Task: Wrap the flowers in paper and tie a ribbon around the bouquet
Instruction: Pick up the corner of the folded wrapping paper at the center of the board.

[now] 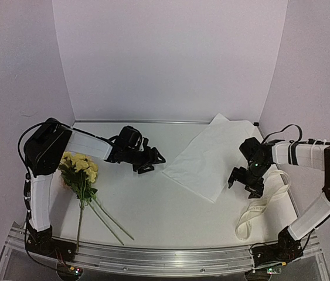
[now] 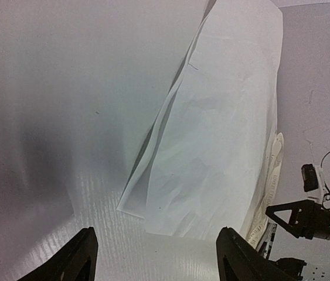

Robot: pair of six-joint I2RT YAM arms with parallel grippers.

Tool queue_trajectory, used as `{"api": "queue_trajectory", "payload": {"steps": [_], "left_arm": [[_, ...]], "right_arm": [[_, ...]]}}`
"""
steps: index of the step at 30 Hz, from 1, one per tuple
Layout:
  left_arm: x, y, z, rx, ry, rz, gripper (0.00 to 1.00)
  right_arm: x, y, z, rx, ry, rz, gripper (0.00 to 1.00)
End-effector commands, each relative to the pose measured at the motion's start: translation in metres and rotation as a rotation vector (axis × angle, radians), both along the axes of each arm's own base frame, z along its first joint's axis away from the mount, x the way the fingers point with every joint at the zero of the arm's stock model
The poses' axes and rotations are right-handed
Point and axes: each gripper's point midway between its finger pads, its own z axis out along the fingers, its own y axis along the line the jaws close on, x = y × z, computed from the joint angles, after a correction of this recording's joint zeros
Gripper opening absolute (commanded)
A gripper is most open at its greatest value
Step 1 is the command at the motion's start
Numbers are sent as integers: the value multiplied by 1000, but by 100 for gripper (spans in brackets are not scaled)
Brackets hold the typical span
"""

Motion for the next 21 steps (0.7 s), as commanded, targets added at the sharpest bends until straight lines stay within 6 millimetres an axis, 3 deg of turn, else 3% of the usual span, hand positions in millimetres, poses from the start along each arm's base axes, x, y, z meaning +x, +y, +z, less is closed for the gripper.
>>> {"api": "queue_trajectory", "payload": {"steps": [1, 10, 21], "left_arm": [[6, -26, 29, -135, 8, 15, 68], [-3, -31, 5, -84, 81, 37, 59], [0, -44, 0, -96, 90, 23, 51]], "right_arm": [[21, 14, 9, 62, -45, -9, 95], [29, 19, 1, 76, -29, -28, 95], [33, 22, -9, 93, -4, -43, 93]]}}
